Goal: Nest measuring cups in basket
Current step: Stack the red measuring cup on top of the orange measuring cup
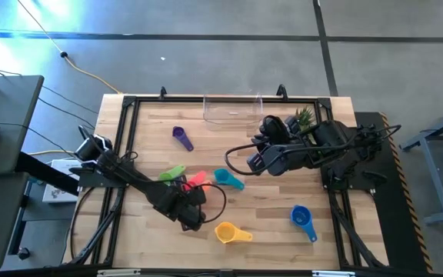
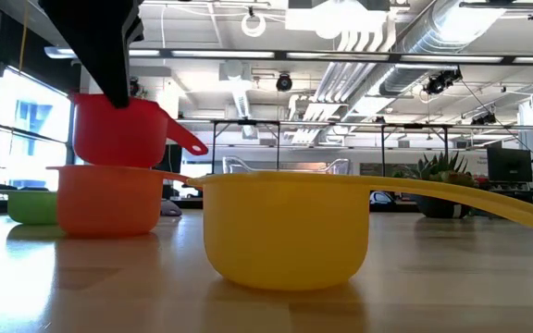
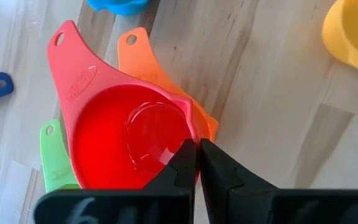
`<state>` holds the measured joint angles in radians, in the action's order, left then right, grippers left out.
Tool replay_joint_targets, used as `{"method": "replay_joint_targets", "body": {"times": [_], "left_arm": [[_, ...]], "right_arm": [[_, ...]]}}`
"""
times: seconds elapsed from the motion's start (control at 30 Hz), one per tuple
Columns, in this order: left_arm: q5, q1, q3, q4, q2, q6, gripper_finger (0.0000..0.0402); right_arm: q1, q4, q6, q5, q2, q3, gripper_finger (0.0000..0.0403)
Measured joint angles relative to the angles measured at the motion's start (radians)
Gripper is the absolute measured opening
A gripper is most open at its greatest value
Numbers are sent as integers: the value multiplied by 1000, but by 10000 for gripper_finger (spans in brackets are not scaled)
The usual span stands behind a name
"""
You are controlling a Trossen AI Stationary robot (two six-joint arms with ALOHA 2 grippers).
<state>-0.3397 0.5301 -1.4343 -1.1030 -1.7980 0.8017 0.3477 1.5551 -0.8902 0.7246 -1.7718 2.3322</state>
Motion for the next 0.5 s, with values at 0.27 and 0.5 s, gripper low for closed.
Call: {"method": "replay_joint_targets", "body": {"times": [0.27,0.5], "left_arm": [[9,-1,0,-3,2,-11,1],[61,-25,0,-3,2,-73,1]], "right_arm": [[0,2,0,-6,0,0,48],[0,6,8,-20,0,0,48]]}}
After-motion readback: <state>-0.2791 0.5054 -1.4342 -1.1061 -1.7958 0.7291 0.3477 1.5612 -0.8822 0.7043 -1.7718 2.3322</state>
